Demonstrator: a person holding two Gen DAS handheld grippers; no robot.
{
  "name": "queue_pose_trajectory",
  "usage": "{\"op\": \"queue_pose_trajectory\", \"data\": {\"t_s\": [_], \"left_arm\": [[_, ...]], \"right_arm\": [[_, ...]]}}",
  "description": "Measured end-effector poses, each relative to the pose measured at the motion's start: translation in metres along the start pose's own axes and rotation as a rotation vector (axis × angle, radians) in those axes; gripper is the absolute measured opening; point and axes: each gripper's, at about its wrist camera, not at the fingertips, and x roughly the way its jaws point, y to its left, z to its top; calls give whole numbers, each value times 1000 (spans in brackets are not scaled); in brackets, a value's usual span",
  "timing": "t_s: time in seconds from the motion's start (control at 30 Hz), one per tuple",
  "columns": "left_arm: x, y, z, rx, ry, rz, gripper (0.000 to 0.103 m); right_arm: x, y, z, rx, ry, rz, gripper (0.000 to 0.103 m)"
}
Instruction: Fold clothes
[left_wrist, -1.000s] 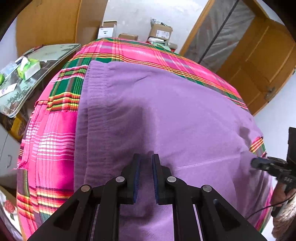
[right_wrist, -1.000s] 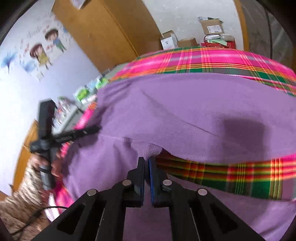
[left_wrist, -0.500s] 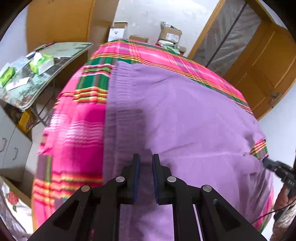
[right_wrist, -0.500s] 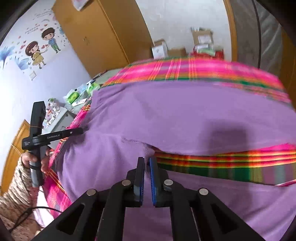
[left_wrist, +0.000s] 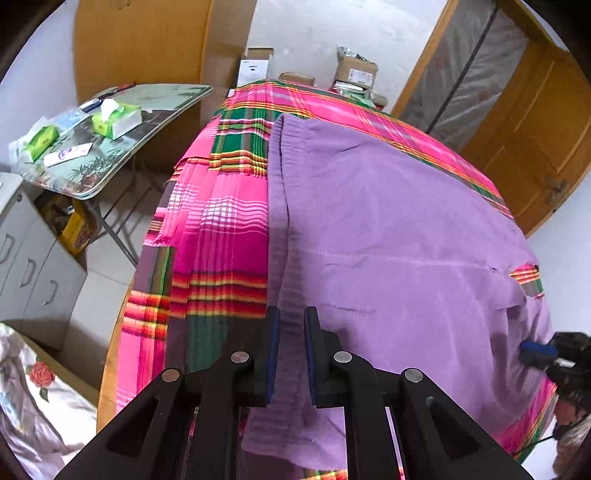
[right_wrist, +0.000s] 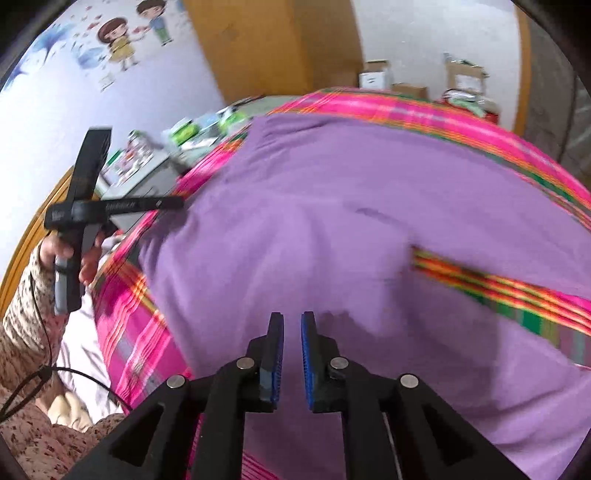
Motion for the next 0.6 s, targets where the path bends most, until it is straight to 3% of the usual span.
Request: {"op": "queue_pose_trajectory", "data": {"t_s": [0.23, 0.5, 0.6], "left_arm": [[-2, 0, -5, 22, 16, 21, 13], [-5, -6, 13, 47, -3, 3, 13], [-3, -13, 19, 72, -8, -12, 13]], "right_arm": [[33, 12, -3, 5, 81, 75, 13], [18, 12, 24, -35, 10, 37, 13], [34, 12, 24, -25, 44, 52, 15]]}}
